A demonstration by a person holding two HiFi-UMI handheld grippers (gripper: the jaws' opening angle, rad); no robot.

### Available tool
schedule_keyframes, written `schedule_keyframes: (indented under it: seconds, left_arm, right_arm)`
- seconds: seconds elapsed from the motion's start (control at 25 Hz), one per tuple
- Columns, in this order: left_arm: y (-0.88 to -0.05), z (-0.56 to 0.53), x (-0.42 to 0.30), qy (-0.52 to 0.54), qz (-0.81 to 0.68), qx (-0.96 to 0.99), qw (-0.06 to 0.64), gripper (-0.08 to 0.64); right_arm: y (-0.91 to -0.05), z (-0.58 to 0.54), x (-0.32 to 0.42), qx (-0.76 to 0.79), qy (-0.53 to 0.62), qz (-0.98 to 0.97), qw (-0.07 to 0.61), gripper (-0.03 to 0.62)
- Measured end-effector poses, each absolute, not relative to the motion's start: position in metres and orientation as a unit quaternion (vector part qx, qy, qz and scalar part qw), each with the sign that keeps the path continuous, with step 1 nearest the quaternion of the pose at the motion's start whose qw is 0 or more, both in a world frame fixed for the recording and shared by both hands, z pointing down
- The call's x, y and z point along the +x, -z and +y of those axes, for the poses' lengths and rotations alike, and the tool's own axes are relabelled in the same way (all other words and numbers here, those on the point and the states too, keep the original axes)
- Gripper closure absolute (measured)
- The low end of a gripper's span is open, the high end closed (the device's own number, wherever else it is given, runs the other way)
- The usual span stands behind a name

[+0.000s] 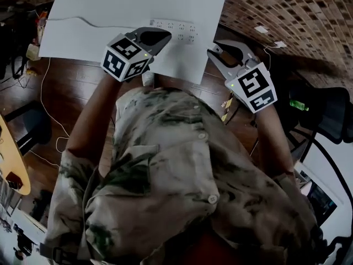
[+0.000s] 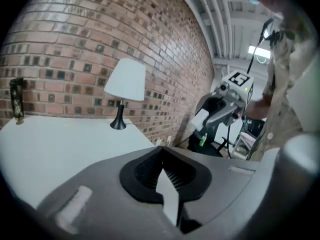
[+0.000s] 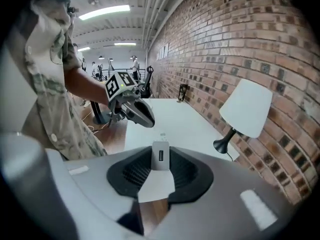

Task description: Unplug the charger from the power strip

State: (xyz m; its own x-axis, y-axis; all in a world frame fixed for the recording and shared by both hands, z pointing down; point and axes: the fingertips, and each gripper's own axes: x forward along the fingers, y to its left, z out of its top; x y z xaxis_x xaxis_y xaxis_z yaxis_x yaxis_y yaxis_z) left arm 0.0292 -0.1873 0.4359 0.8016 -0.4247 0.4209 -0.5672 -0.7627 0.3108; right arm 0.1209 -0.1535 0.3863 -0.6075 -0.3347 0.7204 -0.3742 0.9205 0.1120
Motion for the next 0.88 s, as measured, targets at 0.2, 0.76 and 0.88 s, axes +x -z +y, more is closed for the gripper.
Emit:
schedule_keyframes:
  seconds: [0.2,0.76,0.88]
  left_arm:
    - [-0.365,-0.090,0.052,-0.084,-0.342,0.910,0.220,0.557]
    - [-0.309,0.120,0.086,-0.108,-0.435,0.870,0.205,0.557]
    - [-0.306,0.149,0.099,-0.097,-0.421,0.879,0.201,0.557]
  right_arm:
    - [-0.368,-0.079,0.172,0.185,-0.015,-0.921,0.343,0.486]
    - [-0.335,0.068,0.235,0.162,0.000,-0.948,0.274,0.486]
    - [-0.331,0.098,0.239,0.166,-0.001,-0.948,0.272,0.486]
